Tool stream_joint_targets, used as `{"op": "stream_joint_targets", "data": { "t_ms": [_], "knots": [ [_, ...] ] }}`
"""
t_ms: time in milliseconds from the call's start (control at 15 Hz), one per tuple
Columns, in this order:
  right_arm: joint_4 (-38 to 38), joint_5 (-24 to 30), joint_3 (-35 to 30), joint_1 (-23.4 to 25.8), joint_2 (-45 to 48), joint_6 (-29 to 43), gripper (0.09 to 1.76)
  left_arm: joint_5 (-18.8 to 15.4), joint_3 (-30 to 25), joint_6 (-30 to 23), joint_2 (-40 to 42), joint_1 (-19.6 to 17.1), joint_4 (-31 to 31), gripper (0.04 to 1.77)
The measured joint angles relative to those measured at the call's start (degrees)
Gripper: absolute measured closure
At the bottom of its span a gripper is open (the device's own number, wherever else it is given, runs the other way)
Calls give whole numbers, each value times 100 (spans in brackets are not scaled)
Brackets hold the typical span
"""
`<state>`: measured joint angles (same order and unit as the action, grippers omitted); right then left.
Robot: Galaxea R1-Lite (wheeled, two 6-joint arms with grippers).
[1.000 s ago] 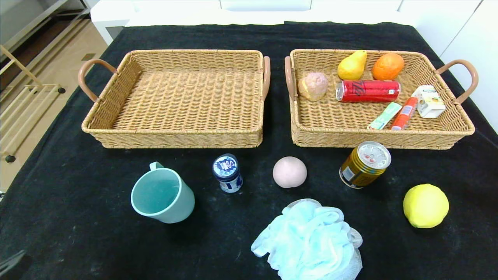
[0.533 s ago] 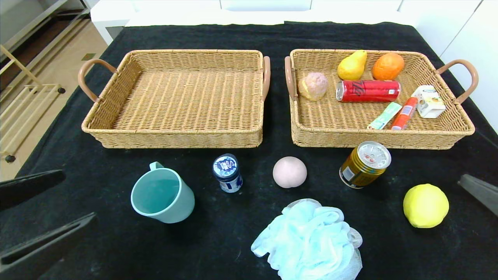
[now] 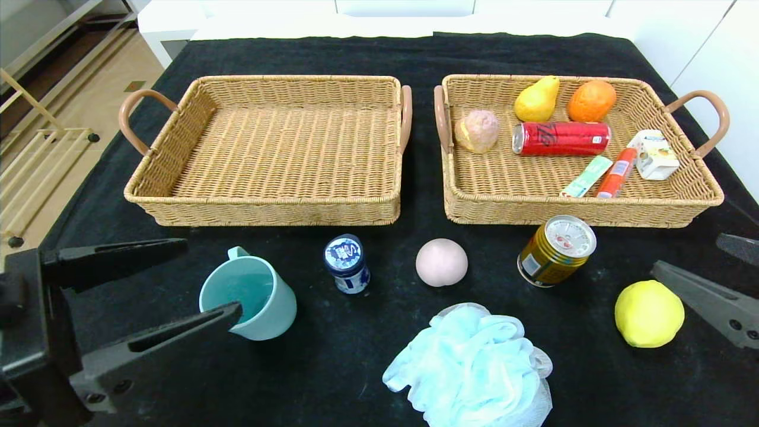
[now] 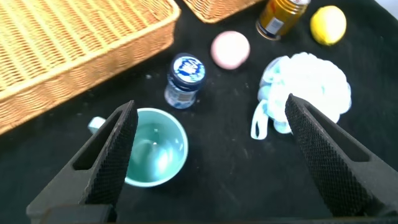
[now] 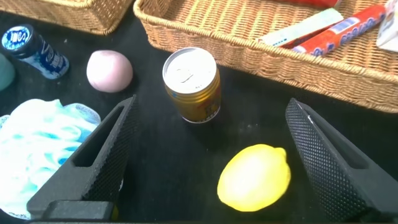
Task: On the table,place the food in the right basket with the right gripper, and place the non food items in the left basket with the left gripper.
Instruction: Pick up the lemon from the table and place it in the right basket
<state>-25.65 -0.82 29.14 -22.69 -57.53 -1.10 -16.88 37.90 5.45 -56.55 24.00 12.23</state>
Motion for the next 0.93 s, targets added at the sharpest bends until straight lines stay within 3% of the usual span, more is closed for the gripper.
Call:
{"op": "stream_joint_targets", "data": {
  "t_ms": [933],
  "knots": [
    [68,-201,129,-137,-116,-236,14,82,-44,129,52,52,-10,9]
  ]
}}
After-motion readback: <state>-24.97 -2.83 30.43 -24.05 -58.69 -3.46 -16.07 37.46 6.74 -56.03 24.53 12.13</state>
